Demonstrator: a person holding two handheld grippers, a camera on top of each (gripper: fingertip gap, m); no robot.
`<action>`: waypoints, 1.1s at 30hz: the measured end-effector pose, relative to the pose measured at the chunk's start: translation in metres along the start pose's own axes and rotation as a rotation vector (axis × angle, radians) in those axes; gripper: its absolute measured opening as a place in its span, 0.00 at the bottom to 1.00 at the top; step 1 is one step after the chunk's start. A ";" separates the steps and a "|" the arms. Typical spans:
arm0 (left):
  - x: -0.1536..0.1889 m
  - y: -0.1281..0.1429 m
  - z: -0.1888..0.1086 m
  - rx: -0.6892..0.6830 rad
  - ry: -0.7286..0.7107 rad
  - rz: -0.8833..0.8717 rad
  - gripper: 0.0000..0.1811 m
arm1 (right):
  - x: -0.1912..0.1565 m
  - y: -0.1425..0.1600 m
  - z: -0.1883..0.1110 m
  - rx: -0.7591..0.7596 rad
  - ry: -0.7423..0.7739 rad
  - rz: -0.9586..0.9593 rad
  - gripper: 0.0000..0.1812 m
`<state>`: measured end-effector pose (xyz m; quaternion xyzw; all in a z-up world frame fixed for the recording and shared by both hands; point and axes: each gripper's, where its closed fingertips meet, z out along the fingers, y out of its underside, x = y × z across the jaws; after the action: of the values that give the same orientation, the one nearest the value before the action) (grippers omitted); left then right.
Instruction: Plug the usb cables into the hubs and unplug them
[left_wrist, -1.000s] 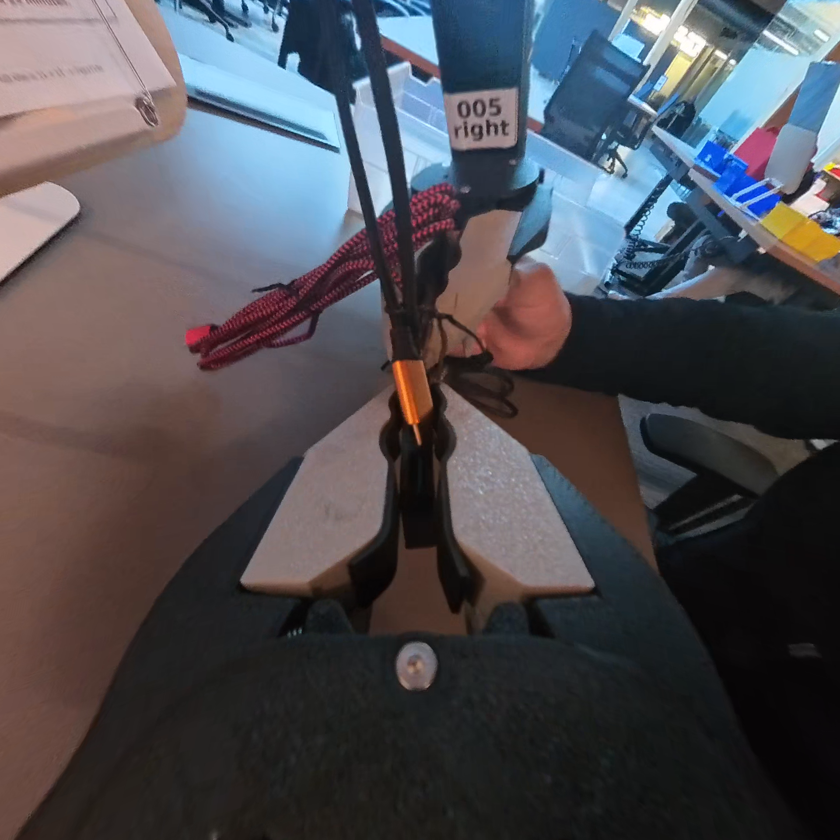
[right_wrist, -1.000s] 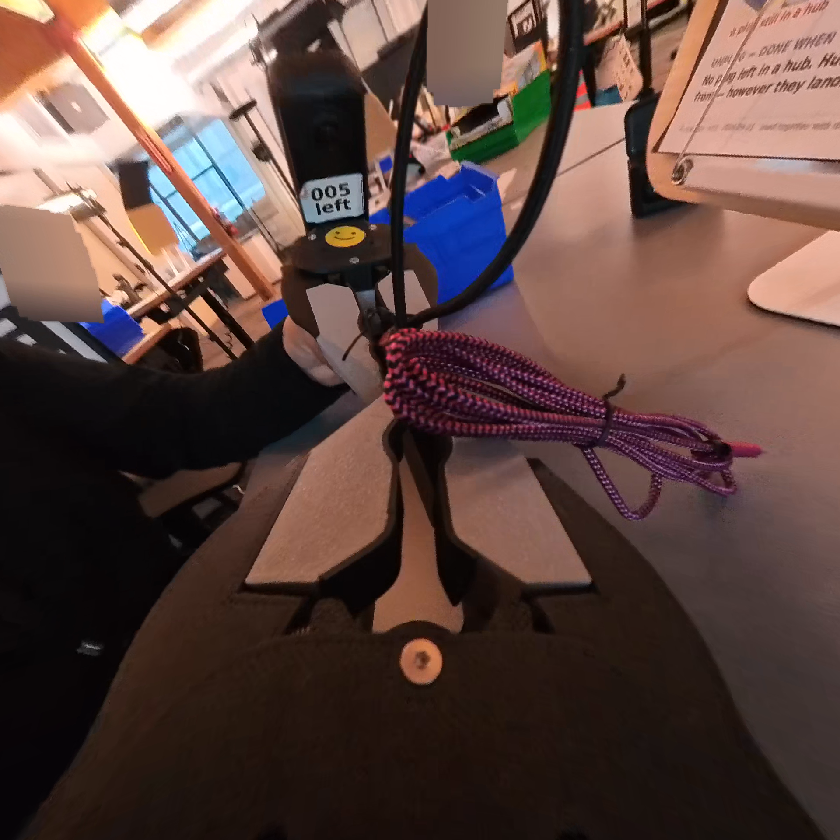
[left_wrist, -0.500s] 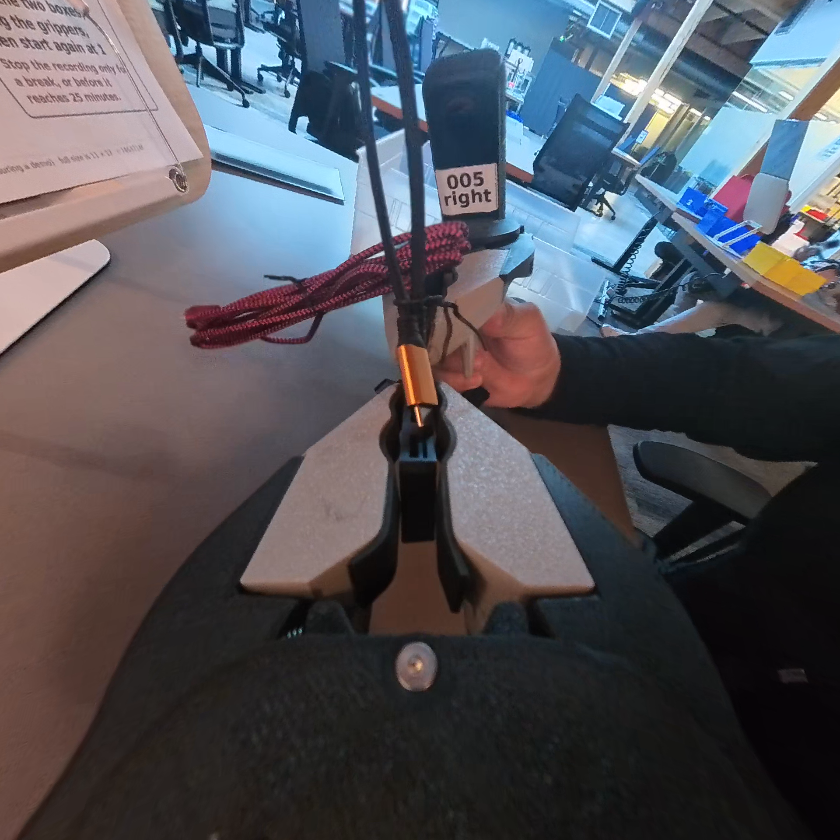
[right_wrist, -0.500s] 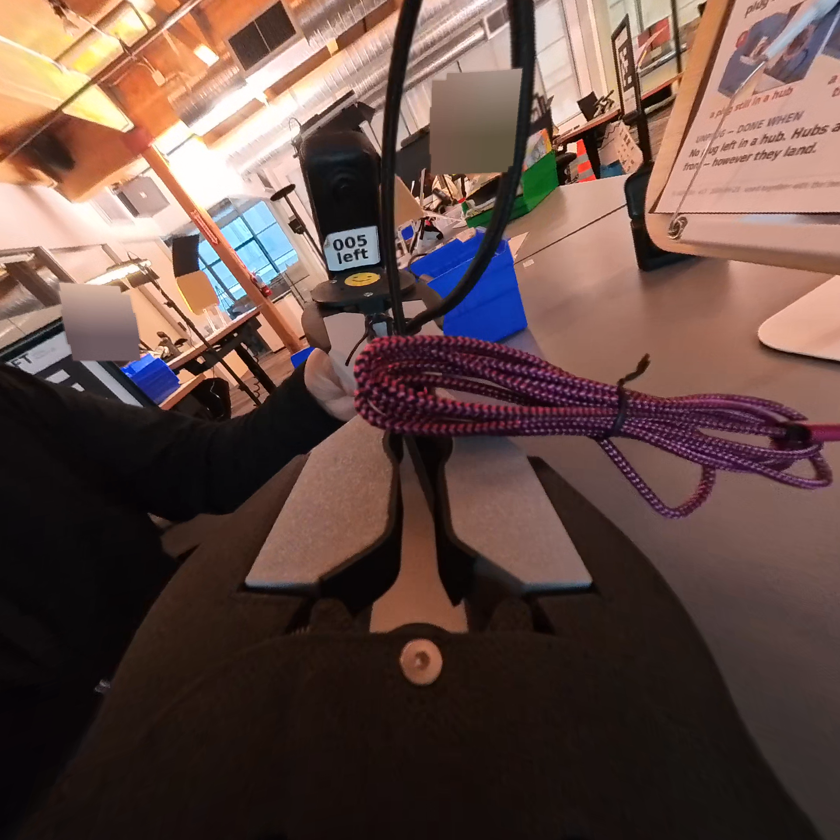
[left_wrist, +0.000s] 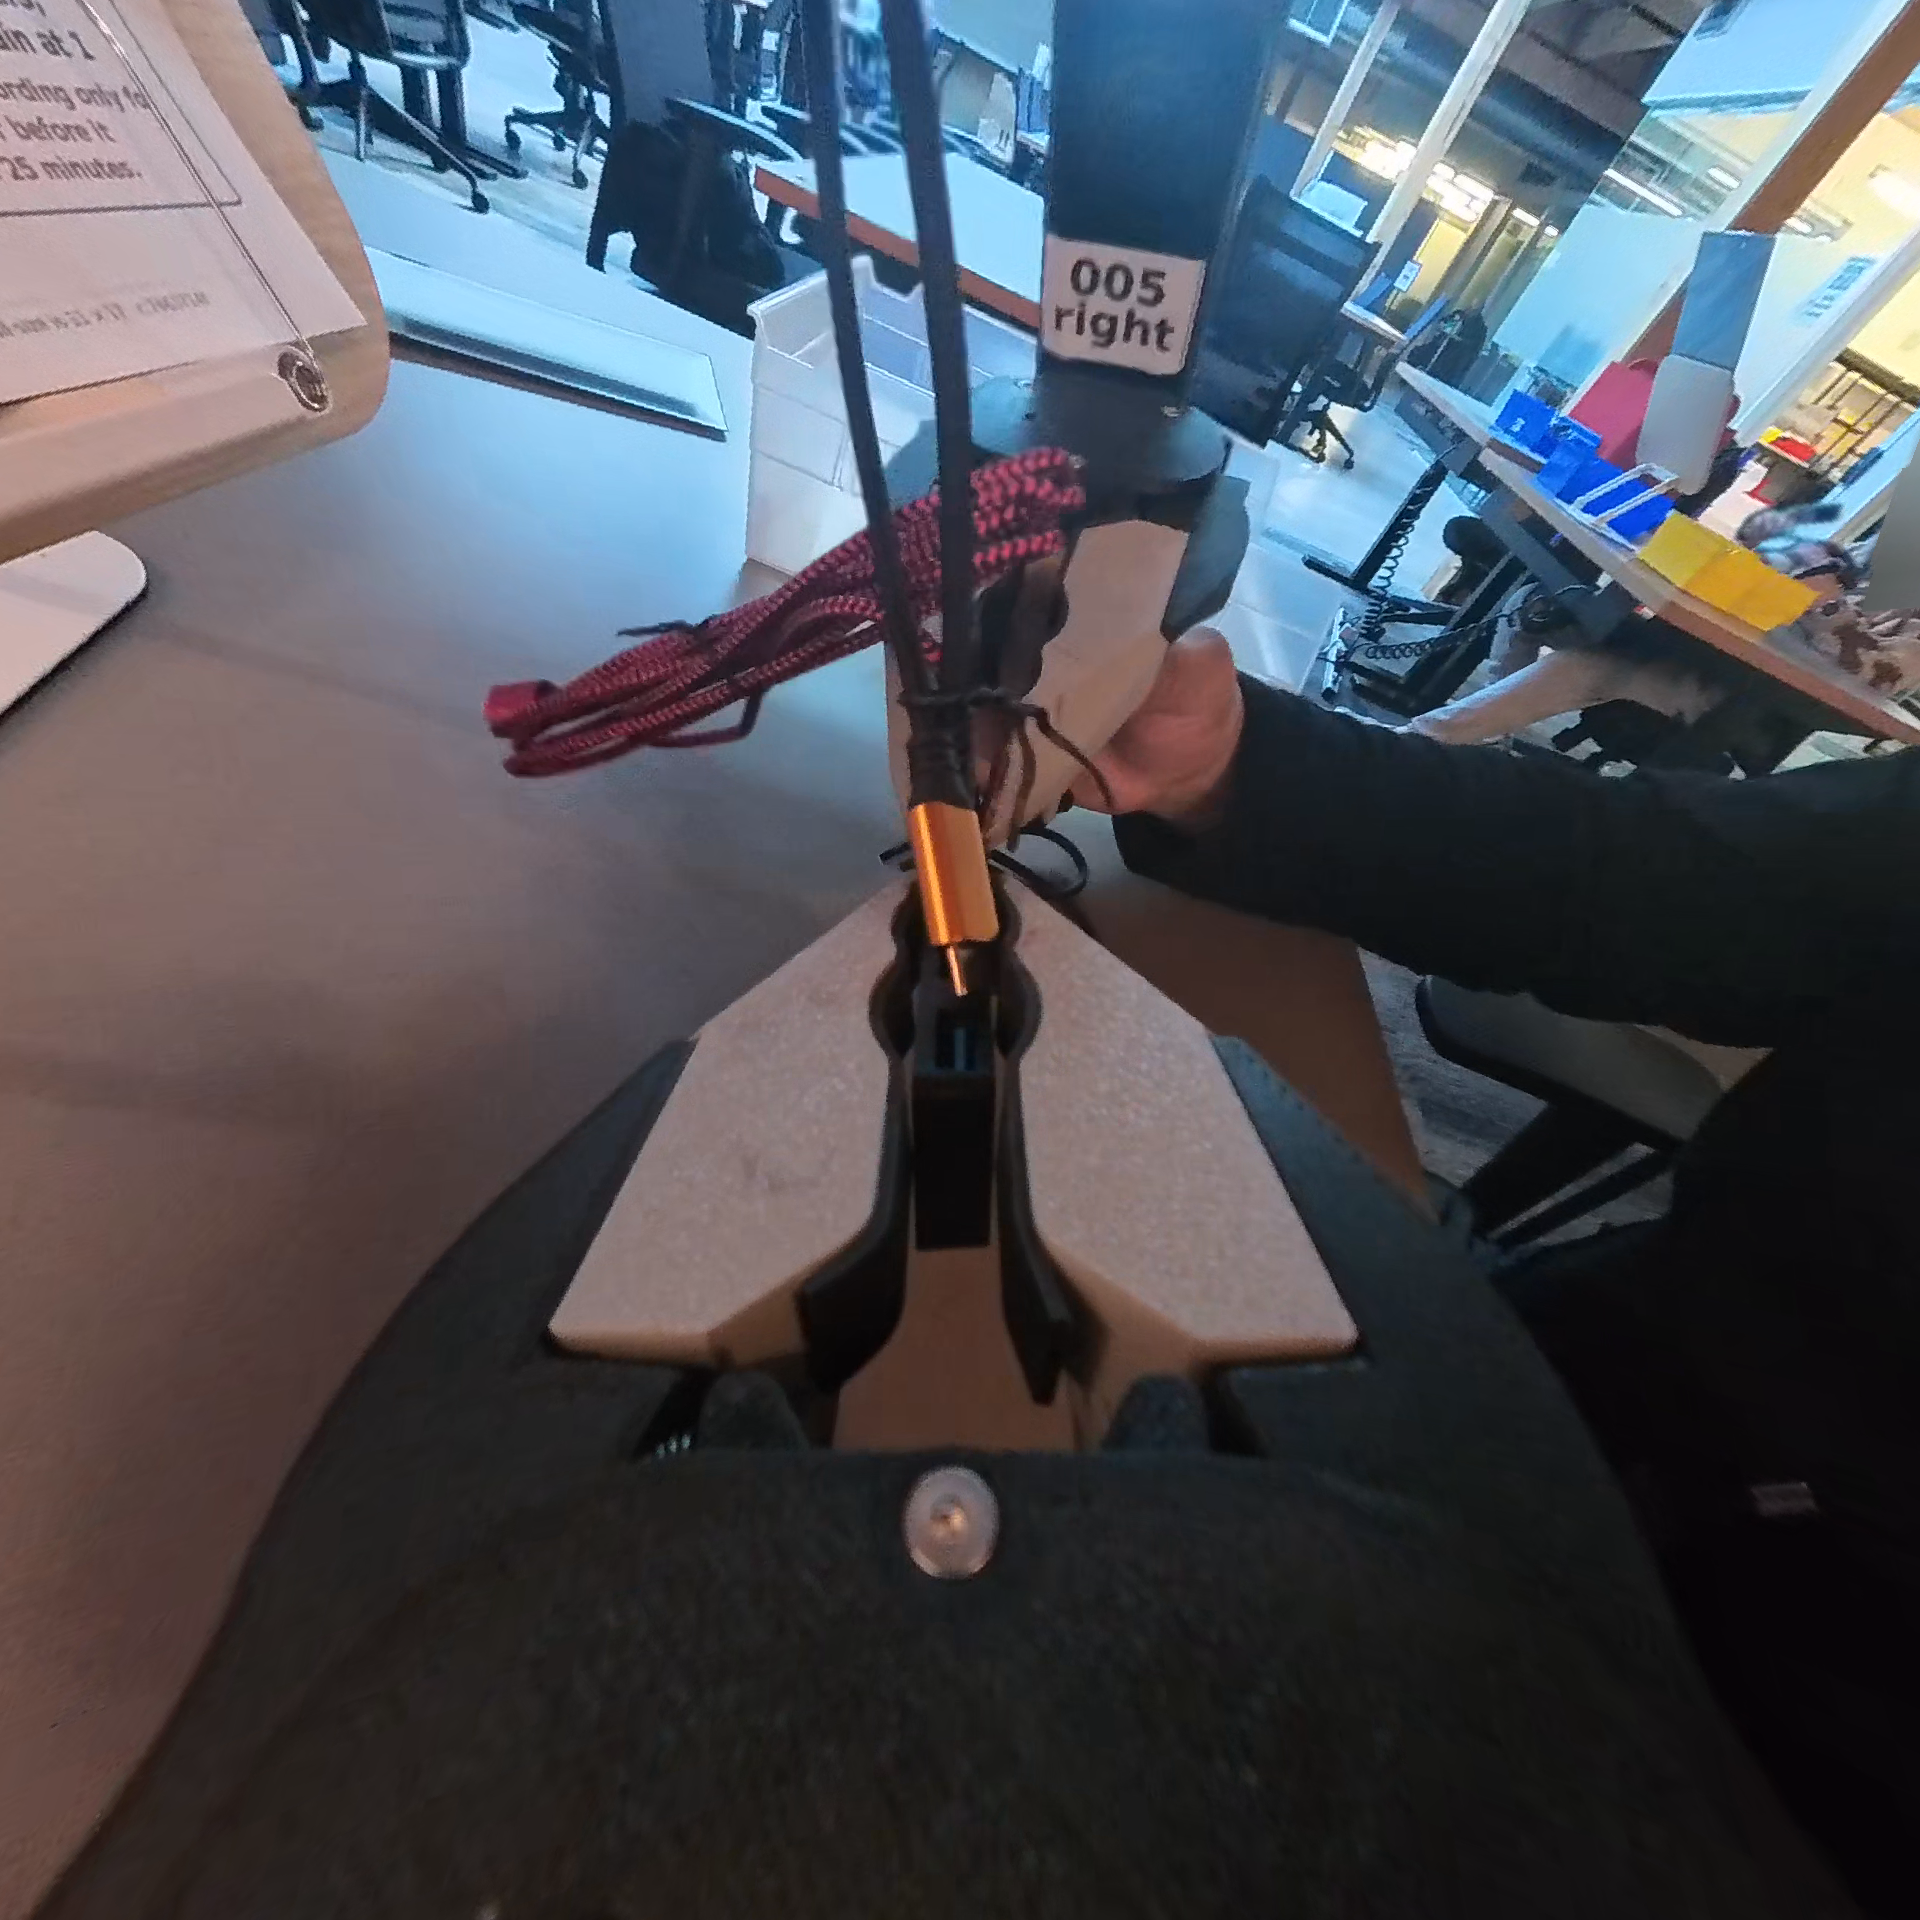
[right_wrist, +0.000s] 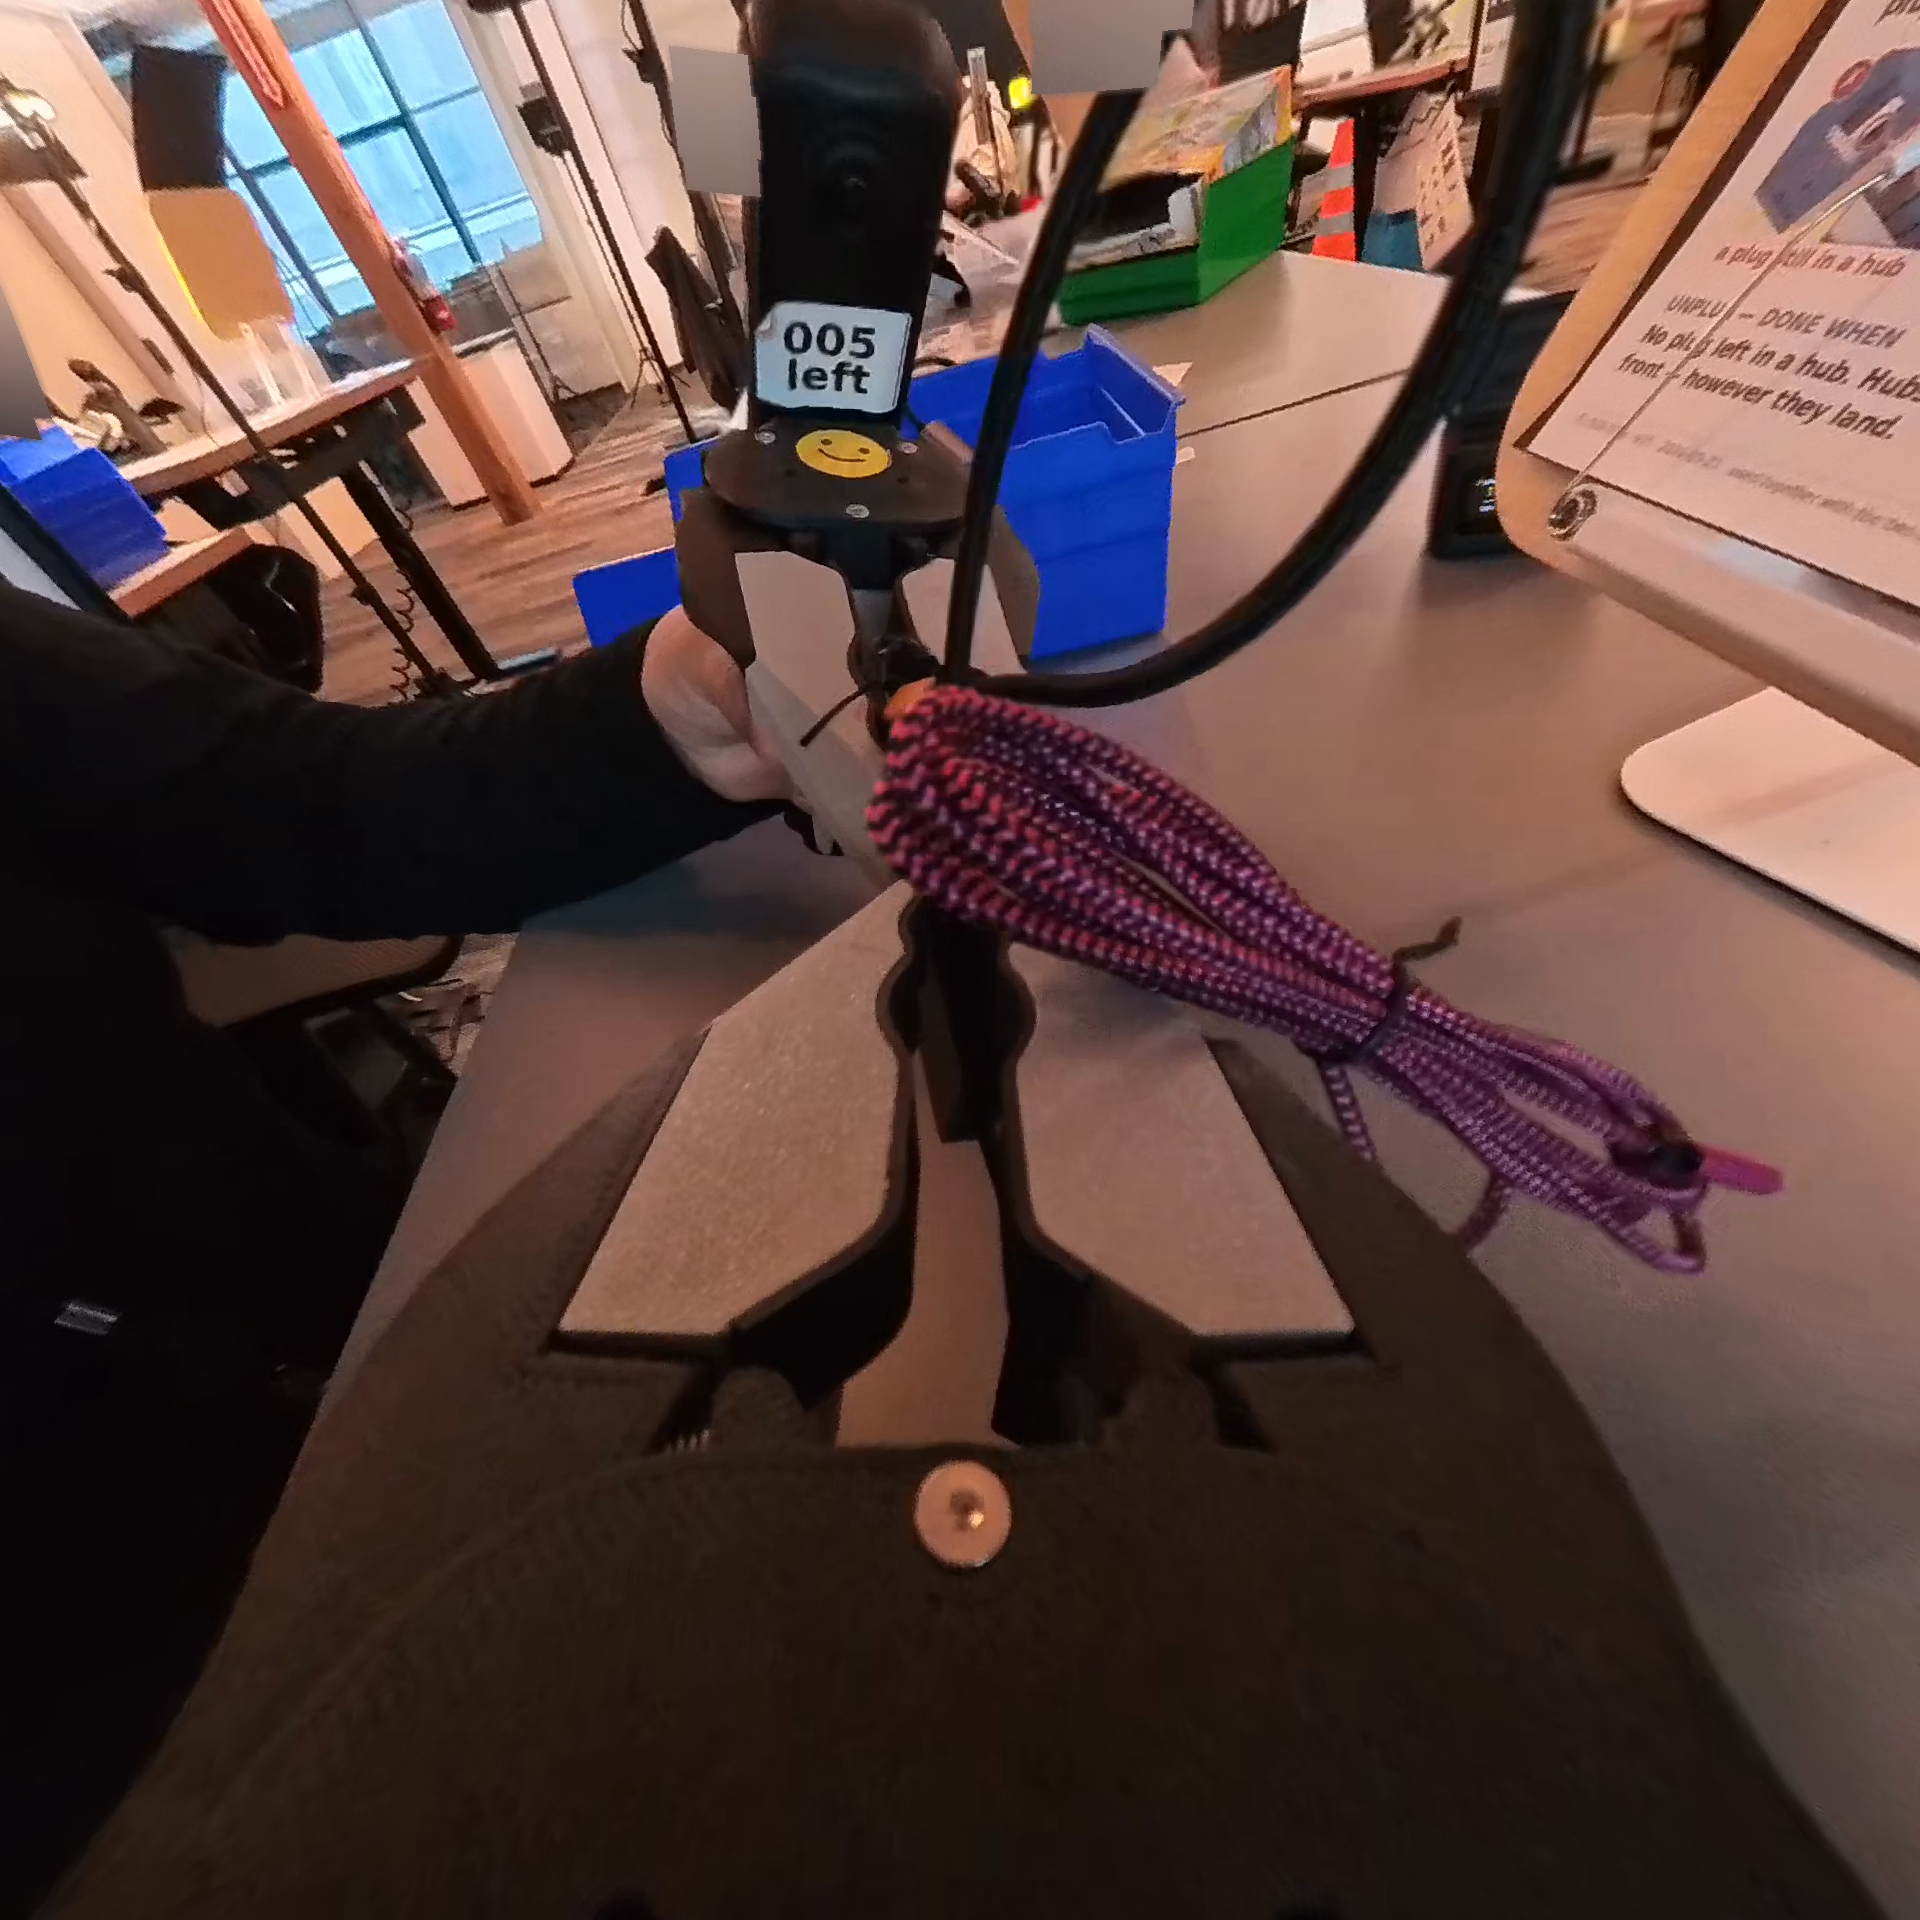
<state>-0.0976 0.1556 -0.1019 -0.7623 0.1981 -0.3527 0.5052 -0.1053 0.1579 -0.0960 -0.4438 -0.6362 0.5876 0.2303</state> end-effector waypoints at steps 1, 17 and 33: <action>0.000 0.001 0.001 -0.001 0.005 -0.004 0.05 | 0.000 0.001 0.000 -0.002 -0.009 0.003 0.02; -0.008 -0.020 -0.006 0.173 0.027 -0.166 0.05 | 0.015 -0.029 0.000 0.336 -0.065 0.337 0.00; -0.008 -0.009 0.006 0.095 -0.047 0.008 0.05 | 0.018 -0.062 -0.052 0.386 0.167 -0.003 0.02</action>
<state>-0.0987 0.1687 -0.0978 -0.7447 0.1724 -0.3417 0.5468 -0.0902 0.2061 -0.0301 -0.4377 -0.4913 0.6594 0.3638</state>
